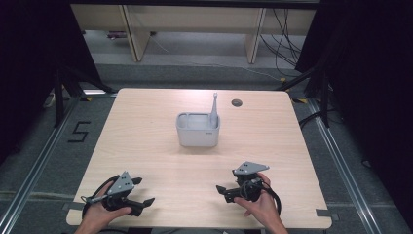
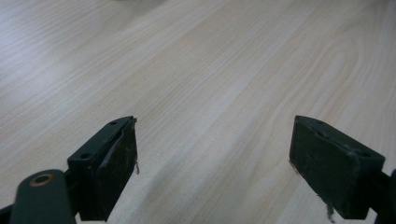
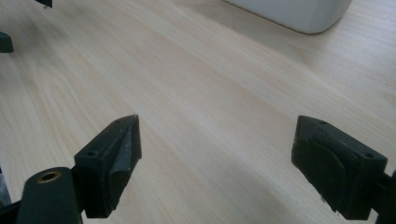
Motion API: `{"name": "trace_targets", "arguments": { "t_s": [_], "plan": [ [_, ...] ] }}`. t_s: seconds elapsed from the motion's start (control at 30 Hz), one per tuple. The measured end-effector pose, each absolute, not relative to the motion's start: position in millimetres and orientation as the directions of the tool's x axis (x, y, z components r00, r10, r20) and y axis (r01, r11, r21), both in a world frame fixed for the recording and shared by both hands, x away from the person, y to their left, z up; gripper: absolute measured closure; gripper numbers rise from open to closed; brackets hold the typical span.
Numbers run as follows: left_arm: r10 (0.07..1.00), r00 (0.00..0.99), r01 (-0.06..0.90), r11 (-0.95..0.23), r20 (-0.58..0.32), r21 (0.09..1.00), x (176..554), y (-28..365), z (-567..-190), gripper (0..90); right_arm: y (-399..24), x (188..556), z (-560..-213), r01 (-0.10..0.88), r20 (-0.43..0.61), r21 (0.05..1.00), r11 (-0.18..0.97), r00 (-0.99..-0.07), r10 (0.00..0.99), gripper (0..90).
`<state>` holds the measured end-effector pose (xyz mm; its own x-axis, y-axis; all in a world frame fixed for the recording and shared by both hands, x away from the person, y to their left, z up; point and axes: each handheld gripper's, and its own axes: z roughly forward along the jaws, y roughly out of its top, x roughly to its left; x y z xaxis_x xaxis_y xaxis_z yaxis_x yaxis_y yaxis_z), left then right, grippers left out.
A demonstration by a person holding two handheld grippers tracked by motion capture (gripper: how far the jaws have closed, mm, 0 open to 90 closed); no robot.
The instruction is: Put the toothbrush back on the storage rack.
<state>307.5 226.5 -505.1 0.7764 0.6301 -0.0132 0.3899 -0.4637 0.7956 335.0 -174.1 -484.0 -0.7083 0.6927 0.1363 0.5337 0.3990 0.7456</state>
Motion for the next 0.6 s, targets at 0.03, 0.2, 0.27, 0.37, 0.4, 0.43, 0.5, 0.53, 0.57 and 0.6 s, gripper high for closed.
{"name": "trace_targets", "arguments": {
  "t_s": [0.03,0.2,0.27,0.37,0.4,0.43,0.5,0.53,0.57,0.6],
  "plan": [
    [0.630,0.776,0.390,-0.464,-0.014,0.795,307.5,226.5,-505.0,14.9,-174.2,334.1,-484.3,0.532,0.135,0.746,0.401,-0.710,0.691,16.7],
    [0.631,0.776,0.390,-0.462,-0.014,0.796,307.5,226.4,-504.9,14.9,-173.7,329.0,-488.0,0.532,0.130,0.740,0.411,-0.713,0.689,16.6],
    [0.630,0.776,0.386,-0.458,-0.015,0.801,307.6,226.2,-505.6,14.9,-173.8,327.4,-489.1,0.521,0.110,0.736,0.432,-0.722,0.683,16.7],
    [0.630,0.776,0.391,-0.461,-0.016,0.797,307.4,226.3,-505.0,14.9,-173.2,324.1,-490.8,0.527,0.108,0.730,0.434,-0.716,0.689,16.7],
    [0.630,0.777,0.390,-0.463,-0.014,0.796,307.4,226.6,-504.8,14.9,-172.2,321.7,-490.8,0.545,0.120,0.719,0.432,-0.709,0.695,16.7],
    [0.630,0.776,0.390,-0.462,-0.015,0.796,307.4,226.6,-504.7,14.9,-173.2,322.6,-491.2,0.529,0.104,0.721,0.448,-0.721,0.685,16.7],
    [0.631,0.776,0.392,-0.462,-0.015,0.795,307.3,226.6,-504.6,14.9,-173.6,322.8,-492.5,0.523,0.114,0.721,0.455,-0.737,0.666,16.7],
    [0.631,0.776,0.391,-0.462,-0.015,0.796,307.2,226.6,-504.6,14.9,-173.3,320.7,-492.4,0.532,0.114,0.721,0.444,-0.723,0.681,16.7],
    [0.631,0.776,0.391,-0.461,-0.015,0.797,307.2,226.5,-504.6,14.9,-173.5,320.3,-492.7,0.526,0.103,0.721,0.451,-0.725,0.681,16.7],
    [0.631,0.776,0.391,-0.461,-0.015,0.796,307.2,226.4,-504.6,14.9,-173.1,320.2,-493.7,0.517,0.101,0.724,0.456,-0.734,0.672,16.7]
  ]
}}
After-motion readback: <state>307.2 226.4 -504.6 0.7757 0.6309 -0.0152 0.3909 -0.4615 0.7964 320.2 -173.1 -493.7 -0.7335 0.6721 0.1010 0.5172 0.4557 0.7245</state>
